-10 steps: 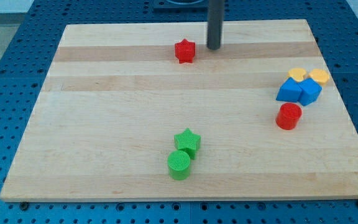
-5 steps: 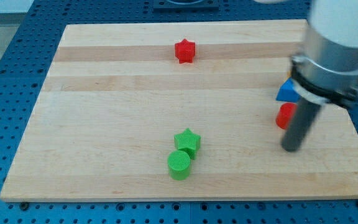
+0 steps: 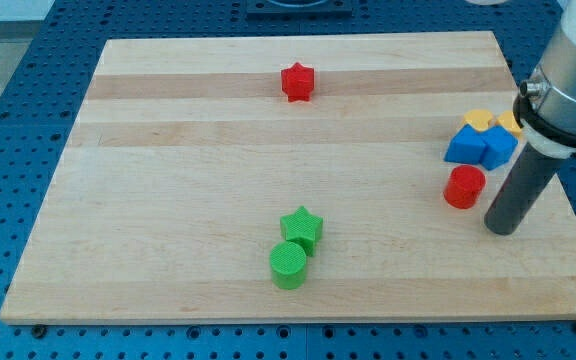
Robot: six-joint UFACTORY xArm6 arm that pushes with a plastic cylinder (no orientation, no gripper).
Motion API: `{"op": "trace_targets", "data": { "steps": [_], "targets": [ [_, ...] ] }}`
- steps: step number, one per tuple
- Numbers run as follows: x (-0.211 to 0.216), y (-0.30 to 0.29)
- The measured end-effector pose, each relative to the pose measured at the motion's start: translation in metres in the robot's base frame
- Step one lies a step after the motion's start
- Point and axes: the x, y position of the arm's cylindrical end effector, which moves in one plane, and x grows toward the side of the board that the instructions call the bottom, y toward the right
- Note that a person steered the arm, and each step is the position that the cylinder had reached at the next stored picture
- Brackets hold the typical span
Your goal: Move the red circle to the top center of the board
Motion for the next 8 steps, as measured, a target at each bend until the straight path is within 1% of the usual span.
{"op": "trace_targets", "data": {
  "steps": [1,4,5,8],
  "targets": [
    [-0.01,-0.006],
    [-0.059,-0.049],
    [-0.091,-0.071],
    [-0.221,-0.14]
  ]
}}
